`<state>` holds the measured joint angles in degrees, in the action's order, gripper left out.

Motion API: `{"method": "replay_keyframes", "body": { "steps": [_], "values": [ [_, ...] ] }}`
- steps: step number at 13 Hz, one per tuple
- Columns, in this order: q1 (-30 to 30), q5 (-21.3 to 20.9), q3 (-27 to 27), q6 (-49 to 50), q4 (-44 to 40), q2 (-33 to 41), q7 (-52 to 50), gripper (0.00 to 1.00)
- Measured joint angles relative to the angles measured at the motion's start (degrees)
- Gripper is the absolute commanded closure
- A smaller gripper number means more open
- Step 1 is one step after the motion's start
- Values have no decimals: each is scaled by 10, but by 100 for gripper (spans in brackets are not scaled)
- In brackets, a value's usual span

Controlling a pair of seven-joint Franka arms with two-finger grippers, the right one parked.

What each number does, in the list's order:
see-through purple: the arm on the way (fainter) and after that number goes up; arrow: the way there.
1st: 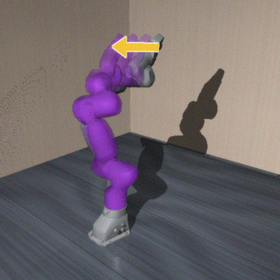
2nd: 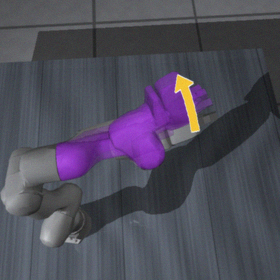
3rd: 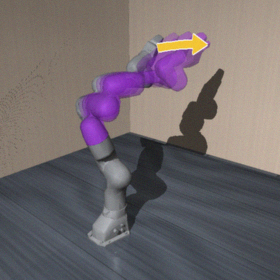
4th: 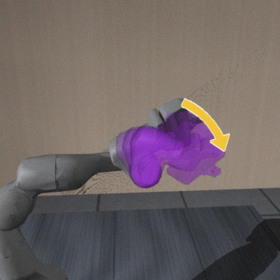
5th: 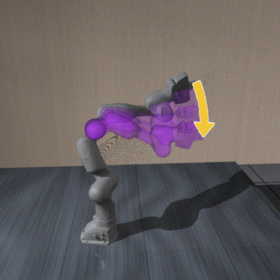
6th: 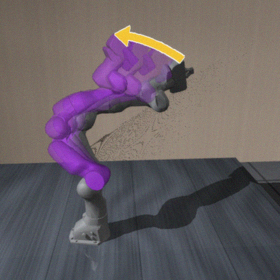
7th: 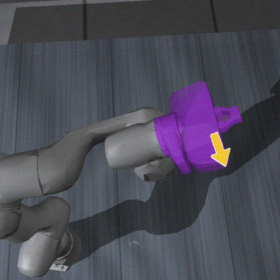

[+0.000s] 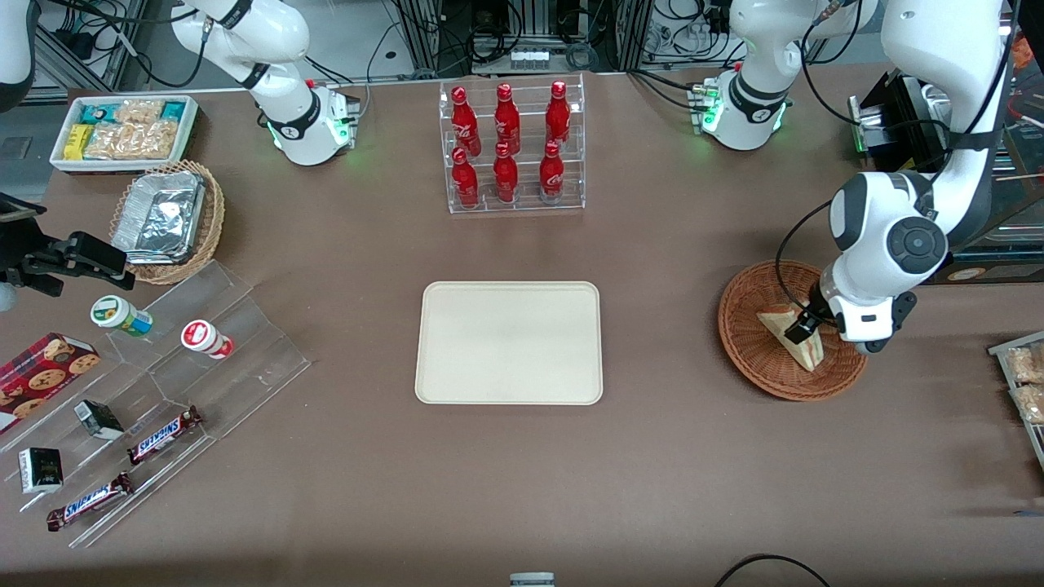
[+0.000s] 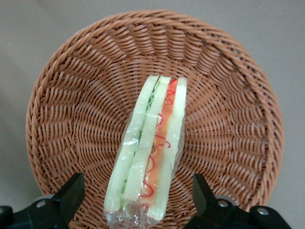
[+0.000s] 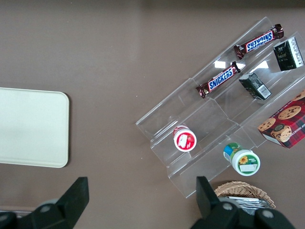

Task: Place sandwich from basket to tray
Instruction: 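Close the left gripper on the wrapped sandwich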

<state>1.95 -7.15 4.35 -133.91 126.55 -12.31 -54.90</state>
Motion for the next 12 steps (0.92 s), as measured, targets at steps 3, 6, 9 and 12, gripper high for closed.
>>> {"method": "replay_keyframes", "body": {
  "steps": [3,6,9,12],
  "values": [
    [-10,-7,1,-12,1,-15,-21,0],
    [-12,-7,1,-21,1,-24,-30,51],
    [-13,-12,1,-22,1,-25,-38,98],
    [-13,-25,1,-22,0,-24,-47,100]
  ]
}}
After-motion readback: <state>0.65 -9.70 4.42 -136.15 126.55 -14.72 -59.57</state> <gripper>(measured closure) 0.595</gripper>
